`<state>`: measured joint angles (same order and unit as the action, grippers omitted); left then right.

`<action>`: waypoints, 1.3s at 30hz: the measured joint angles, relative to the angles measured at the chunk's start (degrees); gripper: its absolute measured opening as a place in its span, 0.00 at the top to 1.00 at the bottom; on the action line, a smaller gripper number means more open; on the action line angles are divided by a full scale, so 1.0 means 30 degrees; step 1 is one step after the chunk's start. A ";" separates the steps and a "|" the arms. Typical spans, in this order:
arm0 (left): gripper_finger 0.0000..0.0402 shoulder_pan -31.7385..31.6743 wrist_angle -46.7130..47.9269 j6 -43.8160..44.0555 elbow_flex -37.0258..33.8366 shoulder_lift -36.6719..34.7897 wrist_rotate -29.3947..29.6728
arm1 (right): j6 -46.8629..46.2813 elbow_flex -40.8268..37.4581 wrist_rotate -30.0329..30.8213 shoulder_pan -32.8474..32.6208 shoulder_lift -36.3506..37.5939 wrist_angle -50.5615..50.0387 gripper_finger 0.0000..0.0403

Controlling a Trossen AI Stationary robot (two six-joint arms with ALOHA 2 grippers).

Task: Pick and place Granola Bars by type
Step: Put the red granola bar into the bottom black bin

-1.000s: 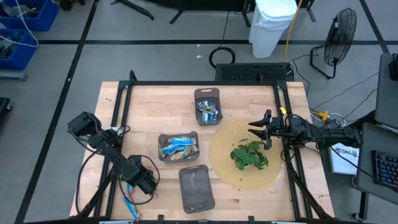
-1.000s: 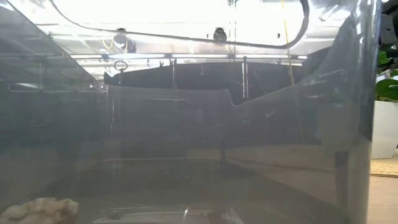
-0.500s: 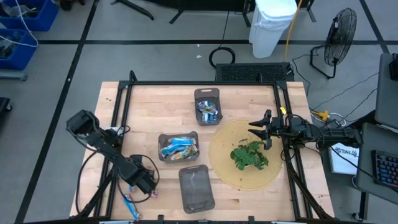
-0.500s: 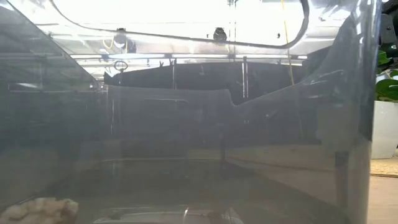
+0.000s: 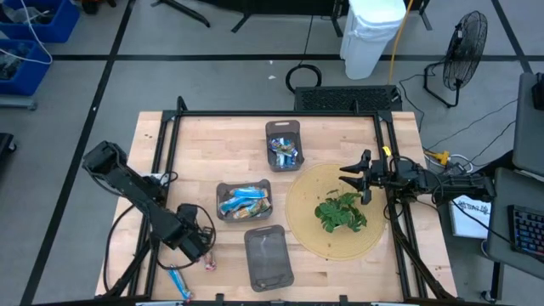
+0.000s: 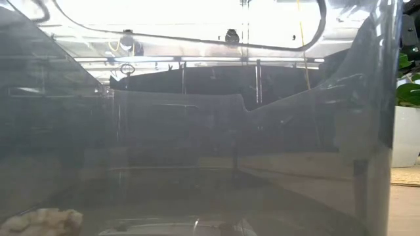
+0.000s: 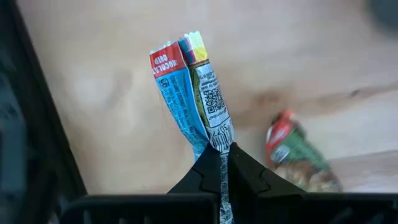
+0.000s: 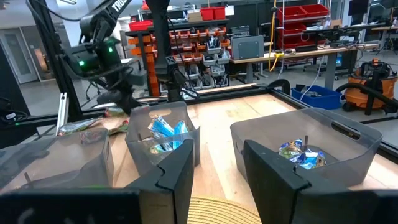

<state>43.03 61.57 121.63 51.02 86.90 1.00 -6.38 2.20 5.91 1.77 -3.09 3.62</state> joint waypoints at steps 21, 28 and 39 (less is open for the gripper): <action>0.97 -0.2329 -0.8150 -2.6292 0.3747 -0.0774 1.1928 | 0.0001 0.0007 0.0000 0.0001 0.0004 -0.0003 0.68; 0.98 -0.4244 -1.4102 -3.2186 0.3747 -0.0750 0.6191 | 0.0004 0.0001 0.0000 0.0002 0.0006 -0.0001 0.68; 0.98 -0.6984 -1.6408 -3.3882 0.3768 0.0629 0.1023 | -0.0004 0.0003 0.0000 -0.0001 -0.0008 -0.0003 0.68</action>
<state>22.07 12.35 19.99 62.33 88.79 4.07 -6.39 2.21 5.91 1.77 -3.11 3.61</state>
